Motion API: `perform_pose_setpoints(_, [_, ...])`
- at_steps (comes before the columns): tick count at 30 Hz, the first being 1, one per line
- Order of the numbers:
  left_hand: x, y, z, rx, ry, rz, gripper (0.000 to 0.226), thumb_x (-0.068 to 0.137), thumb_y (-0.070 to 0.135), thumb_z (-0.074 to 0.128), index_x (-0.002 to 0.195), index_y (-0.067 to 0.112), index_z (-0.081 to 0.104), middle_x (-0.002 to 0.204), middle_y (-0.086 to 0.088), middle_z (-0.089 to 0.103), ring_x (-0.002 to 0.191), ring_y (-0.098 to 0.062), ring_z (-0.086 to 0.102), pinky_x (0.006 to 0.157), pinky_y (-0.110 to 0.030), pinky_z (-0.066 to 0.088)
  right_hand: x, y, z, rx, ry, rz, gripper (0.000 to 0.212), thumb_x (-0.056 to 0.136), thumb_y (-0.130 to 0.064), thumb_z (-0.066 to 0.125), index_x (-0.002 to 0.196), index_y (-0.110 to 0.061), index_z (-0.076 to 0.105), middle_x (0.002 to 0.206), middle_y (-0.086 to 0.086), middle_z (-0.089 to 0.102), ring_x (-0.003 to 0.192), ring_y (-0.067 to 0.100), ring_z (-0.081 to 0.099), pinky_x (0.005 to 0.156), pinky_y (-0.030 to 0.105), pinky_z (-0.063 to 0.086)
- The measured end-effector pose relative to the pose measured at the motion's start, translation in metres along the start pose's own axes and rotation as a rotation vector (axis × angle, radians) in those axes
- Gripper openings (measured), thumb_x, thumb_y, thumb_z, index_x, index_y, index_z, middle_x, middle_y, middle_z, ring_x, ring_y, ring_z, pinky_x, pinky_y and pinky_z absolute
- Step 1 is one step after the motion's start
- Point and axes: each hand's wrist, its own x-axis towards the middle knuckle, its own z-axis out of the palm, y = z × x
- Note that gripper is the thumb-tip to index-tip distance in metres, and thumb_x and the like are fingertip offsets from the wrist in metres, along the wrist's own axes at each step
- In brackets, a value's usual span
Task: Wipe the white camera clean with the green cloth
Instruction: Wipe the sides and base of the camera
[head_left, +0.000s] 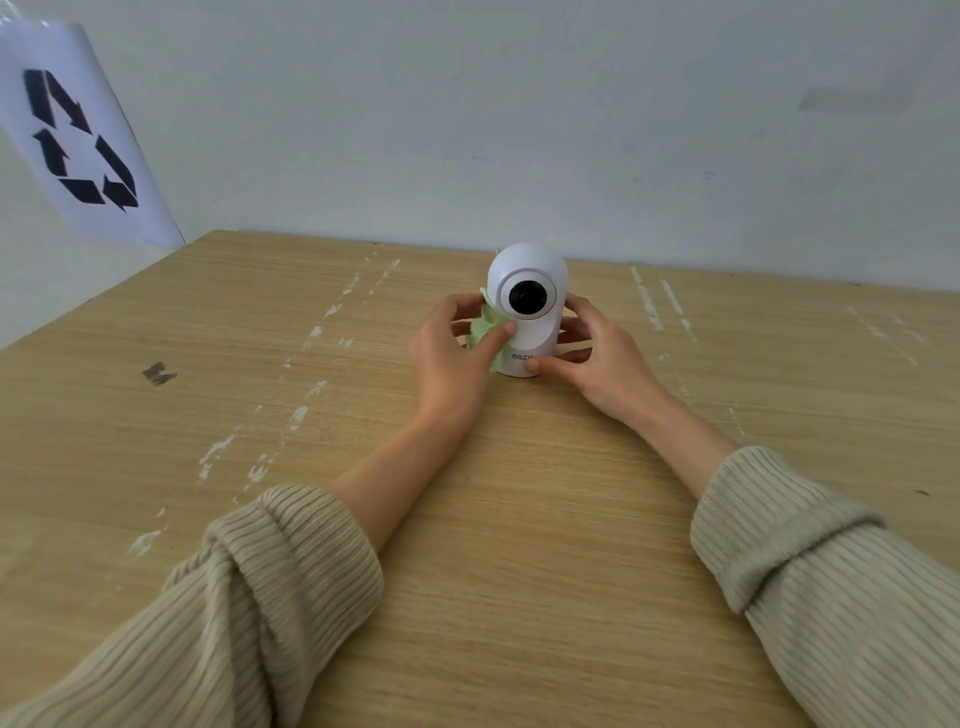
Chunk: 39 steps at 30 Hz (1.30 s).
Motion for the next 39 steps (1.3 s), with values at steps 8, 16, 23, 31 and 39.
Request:
perform_pose_setpoints(8, [0.006,-0.003,-0.01,0.068,-0.134,-0.041,0.044,0.069,0.029,0.082,0.105,0.019,0.059,0.099,0.011,0.063,0.088,-0.001,0.059,0.069,-0.014,0.046,0.001,0.004,-0.002,0.024,-0.025,0.002,0.08,0.07,-0.021,0.082,0.138,-0.022,0.04,0.124,0.007,0.061,0.101,0.013,0.063,0.089,0.034,0.054])
perform_pose_setpoints(16, [0.007,-0.012,-0.01,0.153,-0.151,-0.077,0.037,0.062,0.036,0.086,0.078,0.014,0.061,0.085,0.003,0.068,0.087,-0.013,0.066,0.072,-0.028,0.052,0.001,0.006,-0.001,0.029,-0.019,0.0,0.079,0.071,-0.019,0.082,0.138,-0.022,0.041,0.124,0.005,0.061,0.102,0.012,0.062,0.088,0.03,0.053])
perform_pose_setpoints(23, [0.009,-0.013,-0.011,0.348,-0.205,0.086,0.036,0.061,0.034,0.086,0.074,0.011,0.061,0.081,0.0,0.061,0.078,-0.015,0.058,0.061,-0.016,0.04,0.002,0.008,-0.001,0.032,-0.016,-0.008,0.08,0.07,-0.021,0.082,0.139,-0.023,0.04,0.125,0.005,0.06,0.101,0.011,0.062,0.087,0.025,0.051])
perform_pose_setpoints(31, [0.026,-0.008,-0.027,0.504,-0.307,0.16,0.028,0.064,0.02,0.084,0.083,0.003,0.072,0.082,-0.005,0.065,0.081,-0.017,0.059,0.066,-0.023,0.04,0.003,0.01,0.0,0.043,-0.013,-0.01,0.079,0.071,-0.019,0.082,0.138,-0.023,0.041,0.124,0.005,0.061,0.097,0.012,0.063,0.082,0.02,0.05])
perform_pose_setpoints(39, [0.028,-0.002,-0.049,-0.001,-0.02,-0.278,0.021,0.069,0.02,0.083,0.081,0.008,0.069,0.07,0.0,0.06,0.068,-0.014,0.056,0.059,-0.021,0.042,-0.006,-0.001,-0.004,0.053,0.041,0.016,0.066,0.077,-0.019,0.077,0.134,-0.02,0.044,0.126,0.0,0.058,0.105,0.007,0.056,0.084,0.023,0.05])
